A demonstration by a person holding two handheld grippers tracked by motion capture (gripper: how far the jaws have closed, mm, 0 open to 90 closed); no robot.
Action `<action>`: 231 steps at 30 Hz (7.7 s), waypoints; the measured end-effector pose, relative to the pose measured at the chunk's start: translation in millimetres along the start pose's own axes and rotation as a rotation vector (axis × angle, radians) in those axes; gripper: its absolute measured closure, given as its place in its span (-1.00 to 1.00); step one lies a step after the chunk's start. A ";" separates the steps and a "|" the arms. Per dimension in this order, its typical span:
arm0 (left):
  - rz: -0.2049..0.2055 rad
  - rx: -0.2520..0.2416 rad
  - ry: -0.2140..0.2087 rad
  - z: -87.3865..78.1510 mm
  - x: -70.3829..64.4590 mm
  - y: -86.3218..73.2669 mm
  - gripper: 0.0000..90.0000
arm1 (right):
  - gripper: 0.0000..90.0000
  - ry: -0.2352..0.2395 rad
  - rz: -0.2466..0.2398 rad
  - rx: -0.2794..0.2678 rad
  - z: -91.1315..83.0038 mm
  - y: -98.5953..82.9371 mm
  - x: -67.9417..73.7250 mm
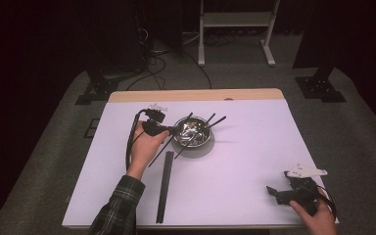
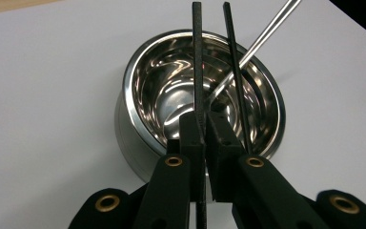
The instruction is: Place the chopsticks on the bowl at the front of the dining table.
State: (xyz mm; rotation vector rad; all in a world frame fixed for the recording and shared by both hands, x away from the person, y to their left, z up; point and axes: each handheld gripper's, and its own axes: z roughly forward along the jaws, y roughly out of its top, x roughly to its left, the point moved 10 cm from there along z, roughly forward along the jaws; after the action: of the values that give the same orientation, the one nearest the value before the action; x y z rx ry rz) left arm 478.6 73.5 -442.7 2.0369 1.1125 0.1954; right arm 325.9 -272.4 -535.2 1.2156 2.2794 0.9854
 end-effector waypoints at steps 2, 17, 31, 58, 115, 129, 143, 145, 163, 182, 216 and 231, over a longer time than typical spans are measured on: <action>-0.002 -0.001 0.000 3.3 0.3 3.8 0.92 | -0.78 0.000 0.000 0.000 0.0 0.0 0.0; -0.012 0.013 0.011 31.7 3.4 27.7 0.92 | -0.78 0.000 -0.001 -0.001 0.0 0.1 -0.1; -0.014 0.043 0.023 55.9 3.7 35.1 0.92 | -0.78 -0.001 -0.001 -0.002 0.1 0.1 -0.1; -0.025 0.053 0.014 68.9 2.2 29.4 0.91 | -0.78 -0.001 -0.002 -0.002 0.1 0.1 0.0; 0.165 0.031 -0.045 -34.7 -7.2 -70.8 -0.79 | -0.78 -0.002 -0.003 -0.002 0.1 0.1 -0.1; 0.191 0.063 -0.072 -24.4 -25.6 -81.0 -0.79 | -0.78 -0.001 -0.002 -0.001 0.1 0.1 0.0; 0.223 0.107 -0.114 -13.2 -49.9 -87.6 -0.79 | -0.78 -0.001 -0.002 -0.001 0.1 0.1 -0.1; 0.230 0.112 -0.120 -11.7 -53.9 -88.4 -0.79 | -0.78 -0.001 -0.002 -0.001 0.1 0.1 -0.1; 0.192 0.053 -0.076 -27.6 -44.9 -57.0 -0.79 | -0.78 -0.001 -0.002 -0.001 0.0 0.1 -0.1; 0.202 -0.006 -0.027 3.1 -23.3 18.2 -0.79 | -0.78 -0.001 -0.002 -0.001 0.0 0.1 -0.1; 0.207 0.083 0.009 123.4 -15.9 75.9 -0.79 | -0.78 0.000 0.000 0.000 0.0 0.0 0.1; 0.153 0.094 0.054 130.2 7.5 70.7 -0.79 | -0.78 0.001 0.001 0.000 0.1 0.1 0.0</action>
State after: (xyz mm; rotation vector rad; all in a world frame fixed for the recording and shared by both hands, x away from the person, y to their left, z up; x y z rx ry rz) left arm 589.9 -16.0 -482.6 2.2141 1.0154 0.2808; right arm 326.0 -272.3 -535.2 1.2168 2.2797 0.9861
